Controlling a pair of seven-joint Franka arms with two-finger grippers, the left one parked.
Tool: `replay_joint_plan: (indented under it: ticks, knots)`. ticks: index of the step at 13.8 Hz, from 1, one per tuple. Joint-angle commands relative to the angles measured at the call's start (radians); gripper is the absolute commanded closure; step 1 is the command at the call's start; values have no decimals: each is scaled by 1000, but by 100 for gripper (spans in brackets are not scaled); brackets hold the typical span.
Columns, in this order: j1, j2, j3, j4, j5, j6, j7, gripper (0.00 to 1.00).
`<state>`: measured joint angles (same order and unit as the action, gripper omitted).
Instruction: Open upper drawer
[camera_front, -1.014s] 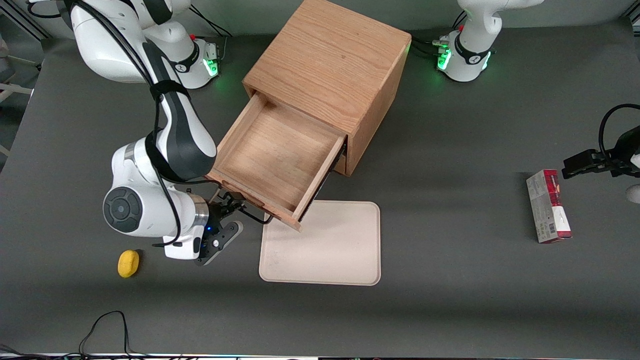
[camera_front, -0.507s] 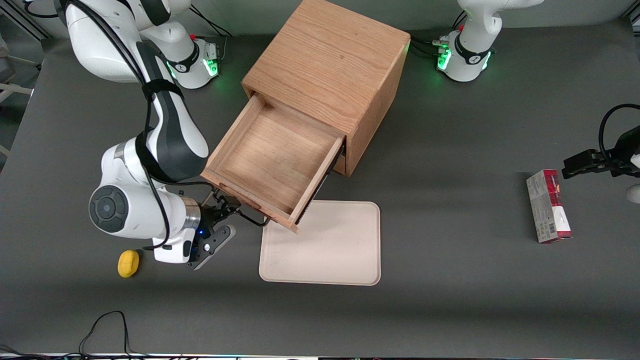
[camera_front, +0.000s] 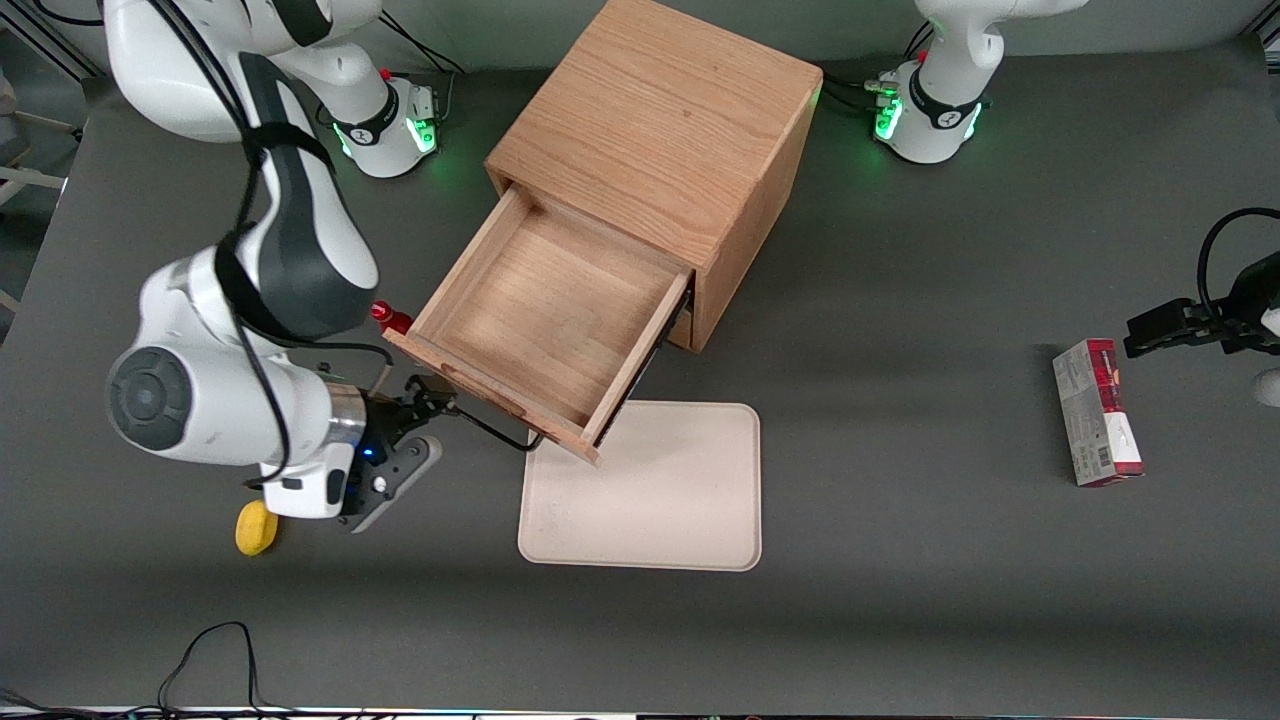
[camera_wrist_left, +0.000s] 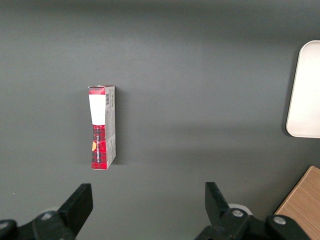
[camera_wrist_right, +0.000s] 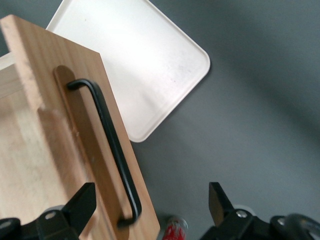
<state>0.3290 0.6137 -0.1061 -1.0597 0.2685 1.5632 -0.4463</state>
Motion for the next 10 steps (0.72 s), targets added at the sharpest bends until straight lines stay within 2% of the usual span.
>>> replay_joint_plan:
  ticks: [1,3,4,7,10]
  knots:
    - [-36,-135,-7,-89,-5,-63,-15,0]
    - [-15,-210,-17,-153,-113,-66,1,0]
    - [-8,-260,-26,-221,-144,-57,11,0]
    - [-7,-411,-69,-411,-155,-13,148,0]
    - [-8,-450,-90,-431,-176,9,343,0]
